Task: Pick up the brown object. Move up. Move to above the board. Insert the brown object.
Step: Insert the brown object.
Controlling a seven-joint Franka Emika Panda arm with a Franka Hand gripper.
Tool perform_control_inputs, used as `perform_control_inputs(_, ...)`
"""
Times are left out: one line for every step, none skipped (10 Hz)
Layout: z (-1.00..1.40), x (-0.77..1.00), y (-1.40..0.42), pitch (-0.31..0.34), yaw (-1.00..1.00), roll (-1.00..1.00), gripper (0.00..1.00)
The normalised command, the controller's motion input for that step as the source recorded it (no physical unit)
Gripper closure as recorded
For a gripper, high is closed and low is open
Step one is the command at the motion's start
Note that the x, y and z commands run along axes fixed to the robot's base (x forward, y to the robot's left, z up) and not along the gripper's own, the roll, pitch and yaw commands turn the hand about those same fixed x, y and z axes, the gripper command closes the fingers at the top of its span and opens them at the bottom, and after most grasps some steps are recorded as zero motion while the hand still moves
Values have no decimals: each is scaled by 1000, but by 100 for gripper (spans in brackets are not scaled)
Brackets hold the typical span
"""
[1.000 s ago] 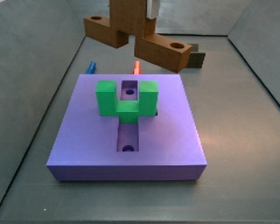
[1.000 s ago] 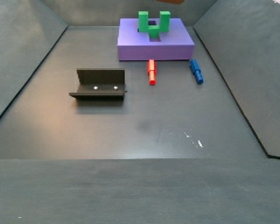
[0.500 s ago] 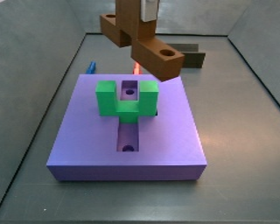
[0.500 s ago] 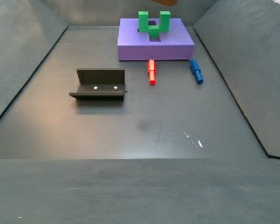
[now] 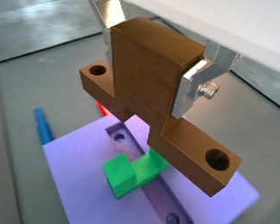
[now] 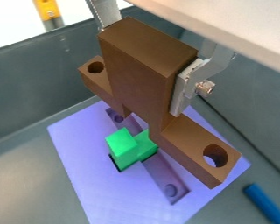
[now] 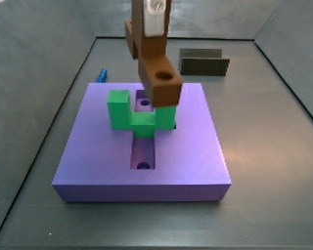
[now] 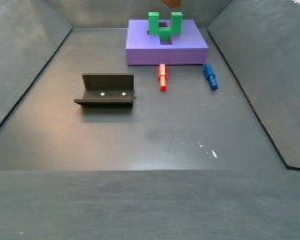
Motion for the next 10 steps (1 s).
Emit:
perform_control_inputs(-254,151,-366,0,-689,121,100)
perform_control_inputs(-246,180,-94,16,-511,101,100)
perform_control_inputs(-100,0,-3,61,-186,81,100)
perform_control_inputs(0,0,0,0,0,6,100)
perform_control_inputs(-120,29,6,43,-200,6,100)
perform_control_inputs(-277,0,86,0,-251,-7,100)
perform_control_inputs(-260,0,0,0,-209,-3,100)
perform_control_inputs(-243,0,0,-67,-251,-171,100)
perform_control_inputs(-226,0,0,-156,-271,-299,100)
perform_control_inputs(-211,-26,0,-124,-226,-220,100)
